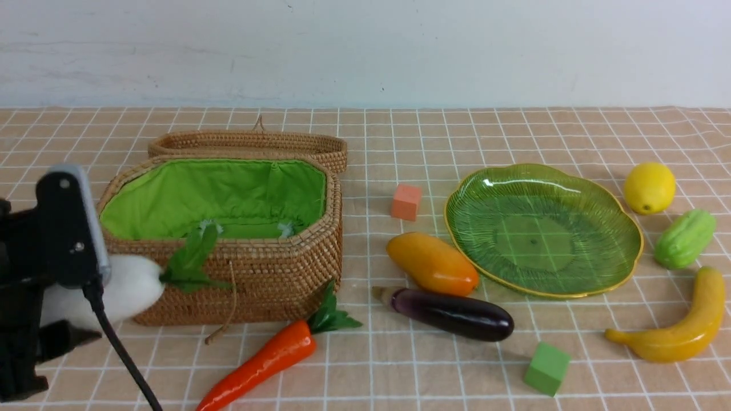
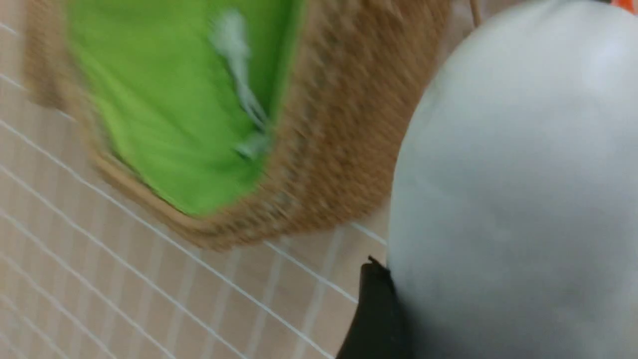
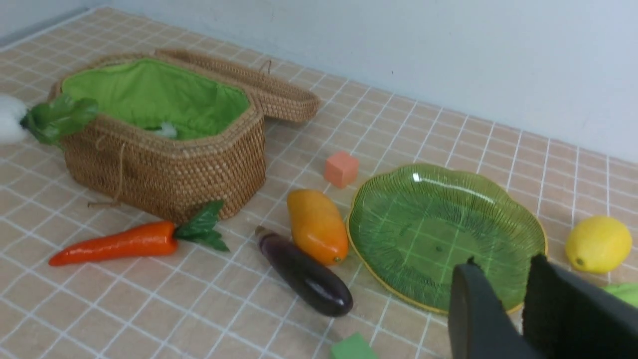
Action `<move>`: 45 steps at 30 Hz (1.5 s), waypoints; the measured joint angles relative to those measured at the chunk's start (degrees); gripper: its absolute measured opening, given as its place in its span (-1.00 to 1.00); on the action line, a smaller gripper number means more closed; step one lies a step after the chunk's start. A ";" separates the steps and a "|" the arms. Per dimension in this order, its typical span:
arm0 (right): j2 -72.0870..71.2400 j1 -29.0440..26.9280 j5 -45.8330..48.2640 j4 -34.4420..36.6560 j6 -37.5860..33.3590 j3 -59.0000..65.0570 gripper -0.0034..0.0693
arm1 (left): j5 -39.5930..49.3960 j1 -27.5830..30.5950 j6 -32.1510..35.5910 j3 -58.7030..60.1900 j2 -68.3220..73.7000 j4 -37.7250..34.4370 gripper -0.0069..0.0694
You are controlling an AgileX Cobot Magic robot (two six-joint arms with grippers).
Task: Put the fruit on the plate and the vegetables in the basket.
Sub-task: Take a daikon with your left arm and place it on the basket on the left, then use the left arm to grab a carrot and put it into the left basket
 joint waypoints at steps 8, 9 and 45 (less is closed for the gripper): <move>0.05 0.00 -6.27 2.14 0.07 0.00 -0.42 | -9.15 -4.18 -8.54 -9.52 5.51 -1.56 0.53; 0.11 0.00 -6.38 3.21 0.07 0.00 -0.42 | -9.96 -4.24 -10.97 -11.35 8.75 -1.56 0.53; 0.11 0.00 -1.48 7.43 -0.10 0.00 -0.41 | 15.18 -17.90 -48.26 -10.01 15.34 -2.00 -0.68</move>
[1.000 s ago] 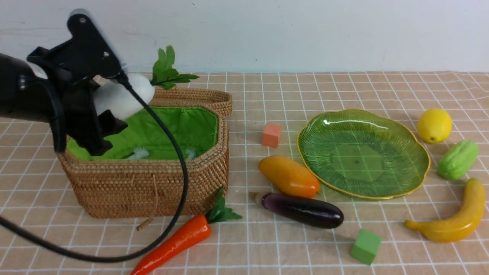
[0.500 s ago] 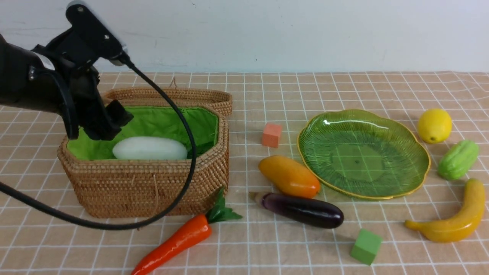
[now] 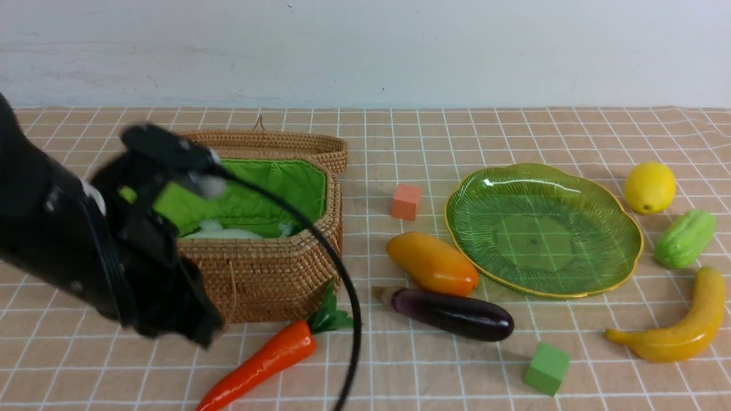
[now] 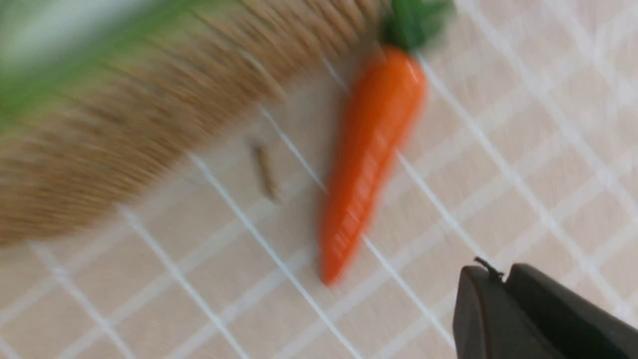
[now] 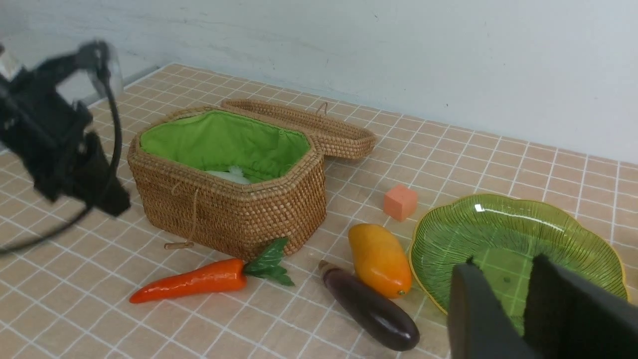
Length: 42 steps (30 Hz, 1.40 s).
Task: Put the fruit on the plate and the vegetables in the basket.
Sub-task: Use the left arm to grab a carrot and put it into the left basket
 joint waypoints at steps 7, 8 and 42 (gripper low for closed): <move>0.00 0.00 0.00 -0.88 0.00 0.00 -0.41 | -7.49 -5.19 -8.48 5.28 7.50 9.64 -0.13; 0.00 0.00 0.00 -0.88 0.00 0.00 -0.41 | -8.18 -5.19 -8.57 5.28 8.08 9.85 -0.10; 0.00 0.00 -0.11 0.69 0.10 0.00 -0.41 | -14.08 -12.55 3.38 -0.55 -0.99 35.55 -0.17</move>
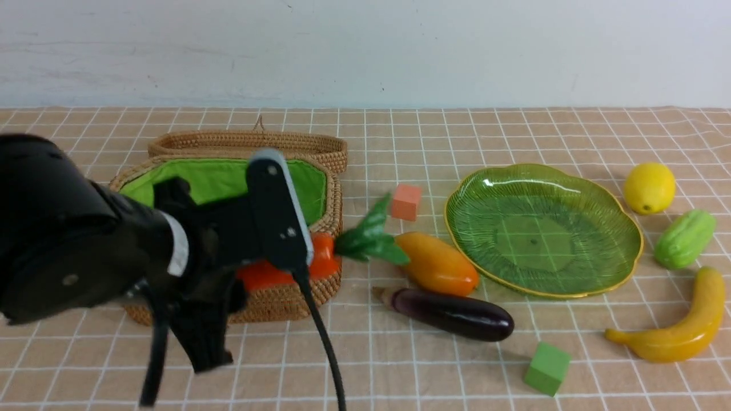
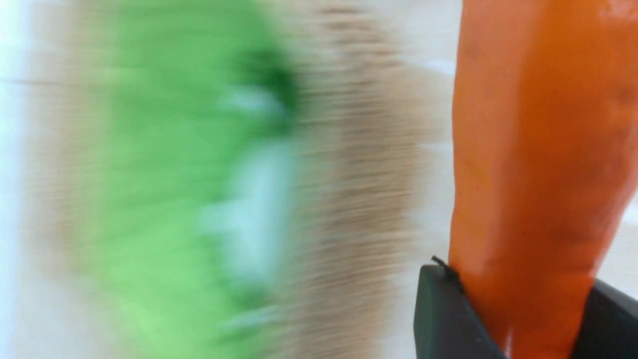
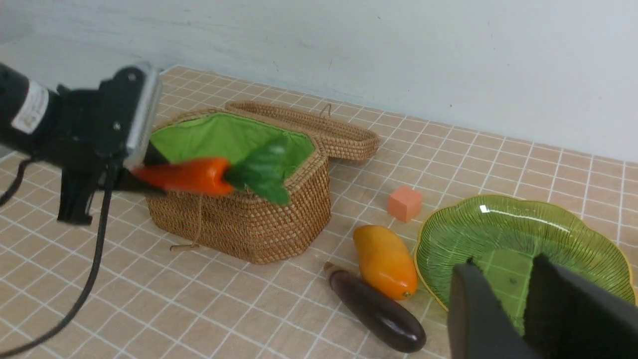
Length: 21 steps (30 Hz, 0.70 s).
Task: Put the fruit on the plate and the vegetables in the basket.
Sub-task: Use the left arm to grab a carrot and put it into the left basket
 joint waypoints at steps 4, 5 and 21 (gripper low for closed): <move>0.00 0.00 0.00 0.00 0.01 0.00 -0.41 | -2.36 6.51 0.19 -5.20 1.93 6.11 -0.17; 0.00 0.00 -0.07 0.07 0.01 0.00 -0.41 | -2.82 8.04 0.23 -6.31 3.14 6.68 -0.17; 0.00 0.00 1.87 1.35 0.01 0.00 -0.41 | -7.52 15.62 0.43 -8.40 13.64 9.48 0.88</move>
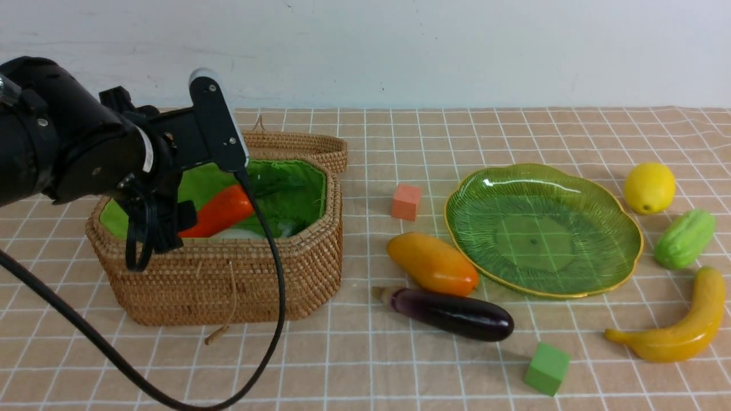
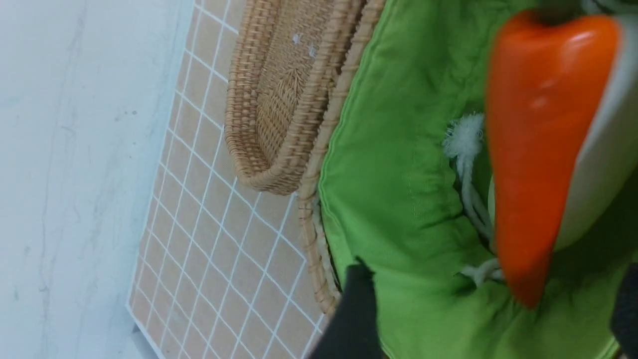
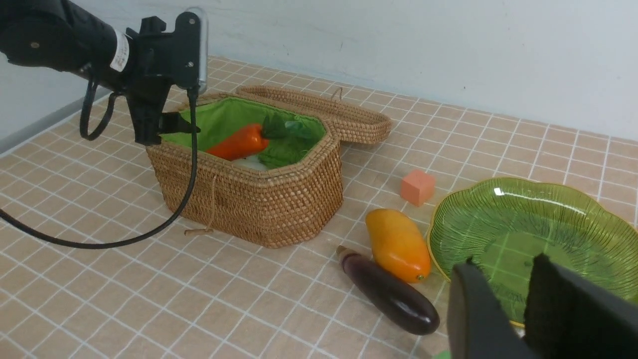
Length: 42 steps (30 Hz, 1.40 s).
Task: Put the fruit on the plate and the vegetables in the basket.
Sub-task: Use the left arm to grab a carrot and put it into the left basket, then use the left arm to grab an eggplant and put it into the left basket
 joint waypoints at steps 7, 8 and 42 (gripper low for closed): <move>0.00 0.00 1.21 0.00 0.05 0.00 -0.41 | 3.36 -0.86 -9.97 0.00 -5.11 -15.27 0.58; 0.00 0.00 1.21 0.00 0.05 0.00 -0.41 | 3.57 -1.47 -10.14 0.00 -5.79 -17.67 0.46; 0.06 0.00 18.77 -1.71 0.05 -1.65 -0.37 | 9.68 -27.68 32.99 -39.56 43.05 -40.18 0.61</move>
